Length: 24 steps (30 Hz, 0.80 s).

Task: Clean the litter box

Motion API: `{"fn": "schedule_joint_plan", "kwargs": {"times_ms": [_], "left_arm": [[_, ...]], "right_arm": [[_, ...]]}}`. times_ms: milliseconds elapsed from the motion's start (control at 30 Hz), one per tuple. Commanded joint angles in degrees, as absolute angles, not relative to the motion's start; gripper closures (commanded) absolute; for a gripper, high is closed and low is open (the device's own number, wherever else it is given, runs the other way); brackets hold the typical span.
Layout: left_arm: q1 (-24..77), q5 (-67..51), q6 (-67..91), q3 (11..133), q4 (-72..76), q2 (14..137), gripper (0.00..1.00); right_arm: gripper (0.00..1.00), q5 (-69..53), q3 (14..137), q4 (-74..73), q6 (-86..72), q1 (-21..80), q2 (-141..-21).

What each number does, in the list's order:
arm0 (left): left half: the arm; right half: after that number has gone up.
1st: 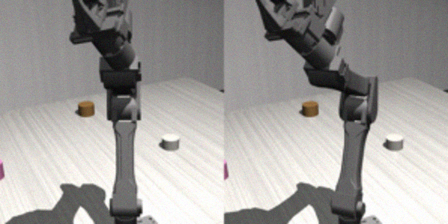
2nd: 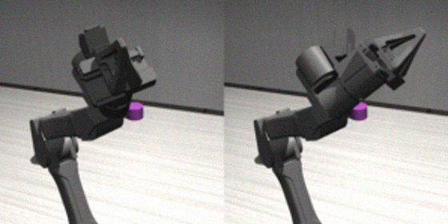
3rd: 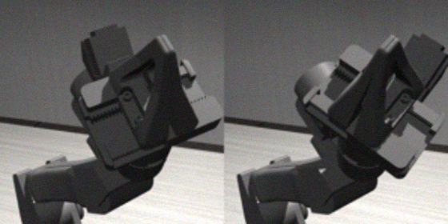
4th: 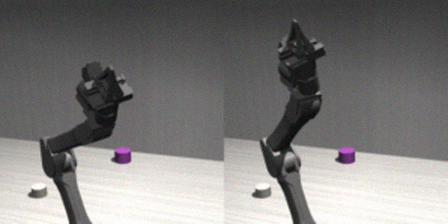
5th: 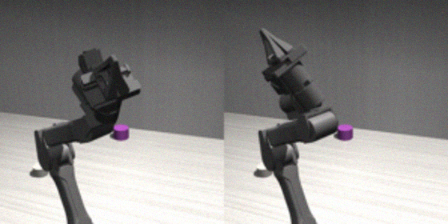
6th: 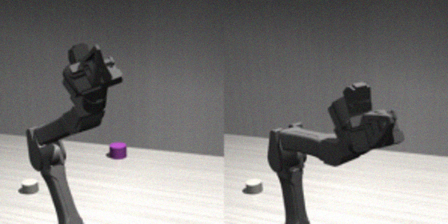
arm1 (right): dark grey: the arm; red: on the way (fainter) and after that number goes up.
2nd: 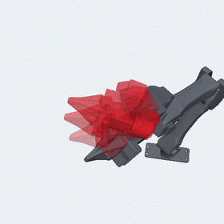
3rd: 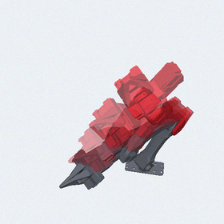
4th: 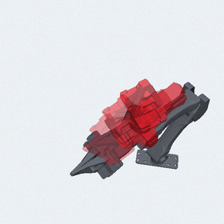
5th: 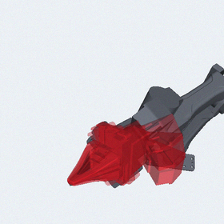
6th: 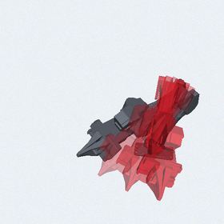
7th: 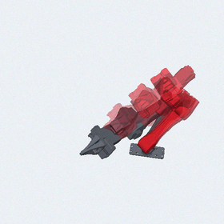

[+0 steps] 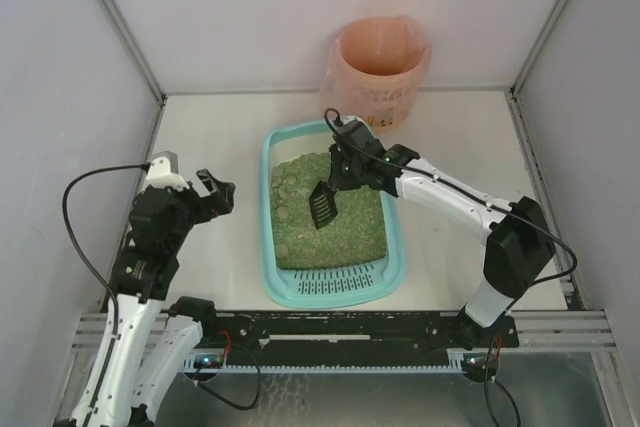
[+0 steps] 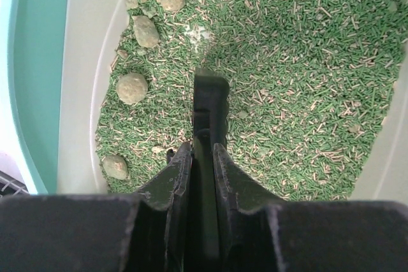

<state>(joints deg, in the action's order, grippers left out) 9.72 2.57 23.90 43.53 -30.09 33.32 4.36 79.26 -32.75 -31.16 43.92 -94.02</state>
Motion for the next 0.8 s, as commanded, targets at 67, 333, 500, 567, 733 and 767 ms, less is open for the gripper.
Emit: {"fn": "schedule_joint_plan", "kwargs": {"times_ms": [67, 333, 500, 567, 733, 767], "left_arm": [[9.3, 2.3, 20.8, 41.8, -26.4, 29.5, 0.00], [9.3, 5.1, 20.8, 42.0, -27.3, 28.5, 0.00], [9.2, 2.3, 21.1, 41.9, -26.4, 29.7, 0.00], [9.2, 1.9, 21.0, 41.9, -26.4, 29.6, 0.00], [9.3, 1.8, 21.2, 41.6, -26.2, 29.4, 0.00], [9.2, 1.6, 21.2, 41.6, -26.1, 29.6, 0.00]], "right_arm": [[1.00, 0.5, 82.0, -29.4, -35.3, 44.4, -97.1], [1.00, -4.7, 81.8, -23.5, -44.3, 45.5, -103.2], [1.00, -12.7, 81.7, -13.5, -51.5, 48.4, -109.0], [1.00, -14.6, 80.8, -11.2, -53.9, 48.7, -110.2], [1.00, -13.6, 74.2, -6.3, -57.4, 47.0, -107.3], [1.00, -13.8, 72.3, -4.9, -58.1, 46.6, -106.4]]}}
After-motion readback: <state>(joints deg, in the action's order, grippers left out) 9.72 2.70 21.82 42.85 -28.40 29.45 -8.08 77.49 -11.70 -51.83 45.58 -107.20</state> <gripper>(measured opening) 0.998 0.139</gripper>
